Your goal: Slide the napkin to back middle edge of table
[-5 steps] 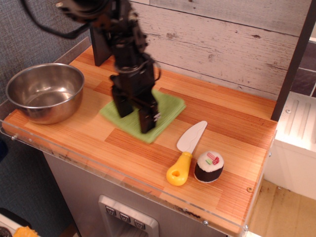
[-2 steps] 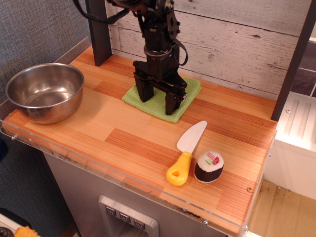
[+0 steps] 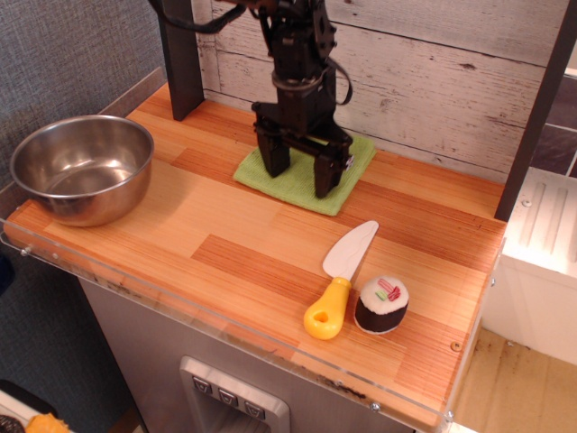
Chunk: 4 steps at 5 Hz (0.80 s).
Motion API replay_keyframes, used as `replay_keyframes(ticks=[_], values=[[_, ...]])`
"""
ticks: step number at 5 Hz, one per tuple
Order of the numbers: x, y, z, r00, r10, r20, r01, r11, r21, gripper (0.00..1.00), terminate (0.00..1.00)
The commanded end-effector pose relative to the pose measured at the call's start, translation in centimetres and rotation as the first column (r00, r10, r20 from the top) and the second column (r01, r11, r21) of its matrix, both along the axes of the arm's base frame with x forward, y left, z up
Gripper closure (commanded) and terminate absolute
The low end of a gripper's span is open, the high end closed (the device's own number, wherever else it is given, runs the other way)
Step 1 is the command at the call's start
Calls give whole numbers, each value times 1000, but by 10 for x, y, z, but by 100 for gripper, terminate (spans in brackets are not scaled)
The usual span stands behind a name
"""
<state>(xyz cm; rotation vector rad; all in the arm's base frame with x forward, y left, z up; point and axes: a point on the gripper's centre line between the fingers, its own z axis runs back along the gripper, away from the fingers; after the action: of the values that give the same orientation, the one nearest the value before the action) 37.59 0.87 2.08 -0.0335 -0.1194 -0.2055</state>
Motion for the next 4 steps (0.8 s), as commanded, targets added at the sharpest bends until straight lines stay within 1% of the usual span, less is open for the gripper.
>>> replay_keyframes(ticks=[1,2,3,4], values=[[14,1,84,987,-13,162,15,1000,-9,0,0],[4,2,112,982,-17,189,18,1000,-2,0,0],[-22,7,130,983,11,182,-13,1000,6,0,0],[-52,14,133,984,58,171,-59,998,-2,0,0]])
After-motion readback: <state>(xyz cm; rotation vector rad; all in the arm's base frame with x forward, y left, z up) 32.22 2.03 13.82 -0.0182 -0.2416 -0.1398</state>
